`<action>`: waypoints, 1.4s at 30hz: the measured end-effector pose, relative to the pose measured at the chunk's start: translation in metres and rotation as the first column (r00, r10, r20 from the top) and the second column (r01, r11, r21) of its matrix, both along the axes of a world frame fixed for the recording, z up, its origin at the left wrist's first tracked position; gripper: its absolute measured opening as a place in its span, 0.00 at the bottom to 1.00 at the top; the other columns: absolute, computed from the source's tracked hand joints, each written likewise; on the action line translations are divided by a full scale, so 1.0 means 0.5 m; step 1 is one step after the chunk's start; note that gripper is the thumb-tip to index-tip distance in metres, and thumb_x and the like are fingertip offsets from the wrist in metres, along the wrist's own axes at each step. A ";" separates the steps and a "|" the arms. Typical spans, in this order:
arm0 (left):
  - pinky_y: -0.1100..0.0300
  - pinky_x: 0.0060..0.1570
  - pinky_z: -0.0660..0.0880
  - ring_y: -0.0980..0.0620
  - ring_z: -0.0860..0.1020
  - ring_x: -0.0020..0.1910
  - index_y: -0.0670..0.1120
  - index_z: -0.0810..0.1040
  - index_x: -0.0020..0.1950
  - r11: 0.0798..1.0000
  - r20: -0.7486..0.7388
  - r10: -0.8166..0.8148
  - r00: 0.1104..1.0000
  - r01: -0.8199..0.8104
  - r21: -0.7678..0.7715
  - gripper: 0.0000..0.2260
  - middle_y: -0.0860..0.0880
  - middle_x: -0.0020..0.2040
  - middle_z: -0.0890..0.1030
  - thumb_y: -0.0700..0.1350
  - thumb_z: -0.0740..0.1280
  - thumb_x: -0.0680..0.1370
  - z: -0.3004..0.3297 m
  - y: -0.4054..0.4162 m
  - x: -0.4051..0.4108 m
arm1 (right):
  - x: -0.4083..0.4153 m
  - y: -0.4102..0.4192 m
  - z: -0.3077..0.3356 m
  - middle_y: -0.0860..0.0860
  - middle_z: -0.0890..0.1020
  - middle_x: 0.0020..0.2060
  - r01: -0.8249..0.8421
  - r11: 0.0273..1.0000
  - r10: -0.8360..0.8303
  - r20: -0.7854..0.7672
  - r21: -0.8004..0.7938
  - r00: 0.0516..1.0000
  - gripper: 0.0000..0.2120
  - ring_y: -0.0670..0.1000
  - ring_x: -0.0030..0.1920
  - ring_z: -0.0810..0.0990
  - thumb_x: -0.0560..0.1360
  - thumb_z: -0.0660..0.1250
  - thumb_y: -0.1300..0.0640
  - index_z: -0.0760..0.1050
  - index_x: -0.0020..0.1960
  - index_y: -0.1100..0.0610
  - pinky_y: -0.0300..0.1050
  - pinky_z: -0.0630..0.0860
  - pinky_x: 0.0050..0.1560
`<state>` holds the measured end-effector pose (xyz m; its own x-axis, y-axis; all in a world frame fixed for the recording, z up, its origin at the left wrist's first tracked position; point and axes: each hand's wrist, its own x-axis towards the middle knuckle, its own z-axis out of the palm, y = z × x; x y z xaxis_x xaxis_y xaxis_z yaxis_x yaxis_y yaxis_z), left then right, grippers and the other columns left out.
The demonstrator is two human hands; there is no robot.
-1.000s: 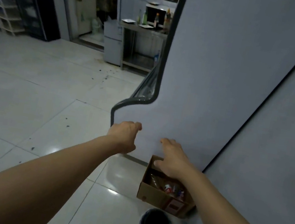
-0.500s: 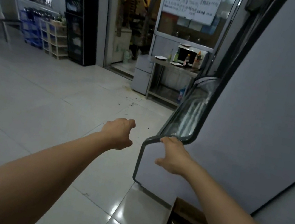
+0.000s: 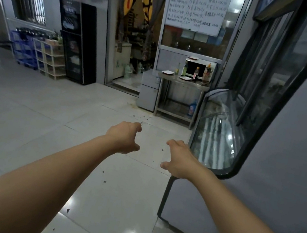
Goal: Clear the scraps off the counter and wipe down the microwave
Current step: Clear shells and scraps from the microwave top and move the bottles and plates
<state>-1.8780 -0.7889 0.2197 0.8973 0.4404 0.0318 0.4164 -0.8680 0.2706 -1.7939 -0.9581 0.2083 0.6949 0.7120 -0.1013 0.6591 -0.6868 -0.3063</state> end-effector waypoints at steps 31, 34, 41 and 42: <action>0.52 0.56 0.74 0.46 0.75 0.60 0.50 0.67 0.67 0.997 0.037 -0.076 0.996 0.075 0.032 0.26 0.47 0.62 0.76 0.50 0.71 0.72 0.009 0.668 0.733 | 0.721 0.692 0.016 0.54 0.60 0.71 0.064 0.998 -0.065 0.073 0.016 0.995 0.36 0.57 0.72 0.57 0.73 0.69 0.49 0.55 0.74 0.54 0.53 0.63 0.68; 0.52 0.55 0.75 0.46 0.77 0.57 0.50 0.68 0.66 0.990 0.031 -0.138 0.990 0.137 0.027 0.24 0.46 0.62 0.76 0.50 0.71 0.72 0.018 0.758 0.829 | 0.795 0.771 0.025 0.54 0.61 0.71 0.110 0.994 -0.112 0.086 0.029 0.990 0.34 0.57 0.72 0.58 0.73 0.68 0.50 0.56 0.74 0.54 0.53 0.63 0.68; 0.49 0.57 0.75 0.45 0.75 0.60 0.49 0.67 0.67 0.965 0.016 -0.259 0.966 0.257 0.058 0.25 0.46 0.63 0.76 0.49 0.71 0.73 0.050 0.930 1.033 | 0.957 0.930 0.051 0.55 0.59 0.73 0.220 0.974 -0.225 0.112 0.049 0.968 0.35 0.58 0.73 0.57 0.74 0.68 0.50 0.55 0.74 0.55 0.54 0.61 0.70; 0.49 0.58 0.75 0.45 0.75 0.60 0.49 0.67 0.67 0.962 0.008 -0.269 0.963 0.268 0.058 0.25 0.46 0.63 0.76 0.49 0.71 0.73 0.049 0.948 1.059 | 0.981 0.946 0.051 0.54 0.59 0.73 0.230 0.972 -0.235 0.110 0.052 0.966 0.34 0.58 0.73 0.56 0.74 0.68 0.50 0.55 0.74 0.55 0.54 0.62 0.70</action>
<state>-1.3484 -0.3151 0.2442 0.9815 0.1802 0.0648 0.1617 -0.9612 0.2234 -1.3034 -0.4852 0.2339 0.8472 0.5311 0.0133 0.5148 -0.8147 -0.2669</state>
